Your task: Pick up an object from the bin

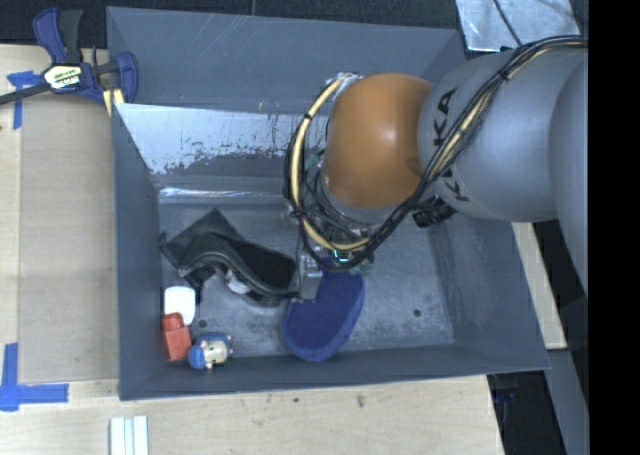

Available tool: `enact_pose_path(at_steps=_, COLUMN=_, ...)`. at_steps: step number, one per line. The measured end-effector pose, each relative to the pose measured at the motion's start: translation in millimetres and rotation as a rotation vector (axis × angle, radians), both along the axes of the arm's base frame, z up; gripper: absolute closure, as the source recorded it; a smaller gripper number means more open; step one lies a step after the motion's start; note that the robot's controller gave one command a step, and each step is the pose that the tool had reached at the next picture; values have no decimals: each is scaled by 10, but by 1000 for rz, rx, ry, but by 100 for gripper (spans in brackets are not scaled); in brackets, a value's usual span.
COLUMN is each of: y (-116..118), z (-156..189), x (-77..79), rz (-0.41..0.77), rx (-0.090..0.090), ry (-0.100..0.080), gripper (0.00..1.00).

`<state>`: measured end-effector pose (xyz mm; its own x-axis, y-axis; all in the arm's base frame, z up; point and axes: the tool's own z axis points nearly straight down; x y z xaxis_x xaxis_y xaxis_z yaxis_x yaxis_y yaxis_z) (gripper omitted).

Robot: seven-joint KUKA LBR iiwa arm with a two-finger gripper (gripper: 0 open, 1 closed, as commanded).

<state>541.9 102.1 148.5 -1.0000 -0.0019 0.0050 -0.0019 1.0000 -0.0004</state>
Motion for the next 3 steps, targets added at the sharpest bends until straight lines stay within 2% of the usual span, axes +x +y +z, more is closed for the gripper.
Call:
enact_pose_path(at_steps=1, y=929, z=-803, x=-25, rz=134, rx=2, ry=-7, gripper=0)
enact_pose_path(at_steps=2, y=634, z=-476, x=-453, rz=290, rx=2, ry=-11, gripper=0)
enact_pose_path(at_steps=3, y=1263, z=-438, x=-594, rz=710, rx=1, ry=-5, gripper=0)
